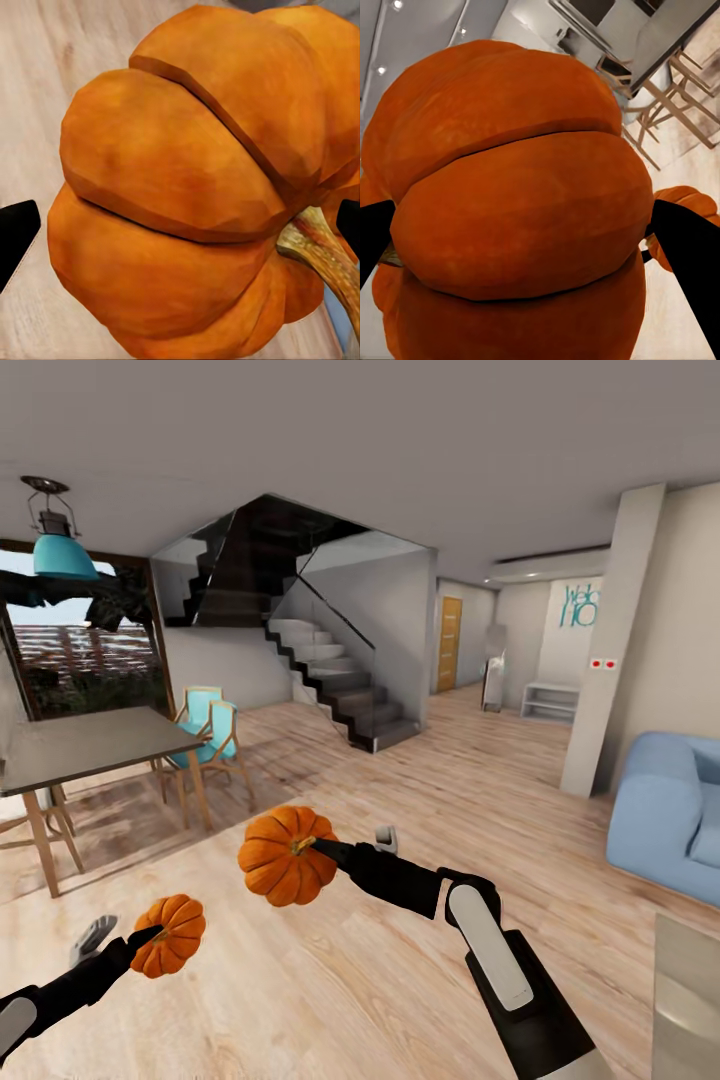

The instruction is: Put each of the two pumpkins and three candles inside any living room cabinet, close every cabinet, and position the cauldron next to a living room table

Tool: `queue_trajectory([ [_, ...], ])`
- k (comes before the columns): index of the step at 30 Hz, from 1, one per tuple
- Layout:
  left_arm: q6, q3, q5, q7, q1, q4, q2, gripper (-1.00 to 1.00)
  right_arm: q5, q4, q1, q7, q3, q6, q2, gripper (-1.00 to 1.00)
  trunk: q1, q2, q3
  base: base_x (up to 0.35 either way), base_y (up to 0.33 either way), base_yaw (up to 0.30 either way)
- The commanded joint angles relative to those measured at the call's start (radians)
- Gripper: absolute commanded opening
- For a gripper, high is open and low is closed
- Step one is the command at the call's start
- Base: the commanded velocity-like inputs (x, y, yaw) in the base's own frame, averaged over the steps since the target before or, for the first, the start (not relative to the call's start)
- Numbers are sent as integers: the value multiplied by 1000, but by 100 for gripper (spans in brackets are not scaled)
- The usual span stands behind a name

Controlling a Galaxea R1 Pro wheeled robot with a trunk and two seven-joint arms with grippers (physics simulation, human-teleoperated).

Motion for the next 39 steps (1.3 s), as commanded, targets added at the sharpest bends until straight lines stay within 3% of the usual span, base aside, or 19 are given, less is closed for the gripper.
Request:
queue_trajectory([
  [1,5,-3,14,-1,-2,0,1,-100,-8,-1,-1,3,-2,5,0,-100,-4,6,2,0,0,270],
  [10,5,-3,14,0,-2,2,1,-100,-8,-1,-1,4,-3,5,-7,-100,-38,69,30,0,0,120],
  [21,5,-3,14,-1,-2,0,1,-100,-7,-1,-1,2,-1,5,0,-100,-38,69,30,-34,0,184],
  [39,5,-3,14,-1,-2,0,0,-100,11,-1,-1,0,-2,7,0,-100,-38,69,30,-302,0,272],
])
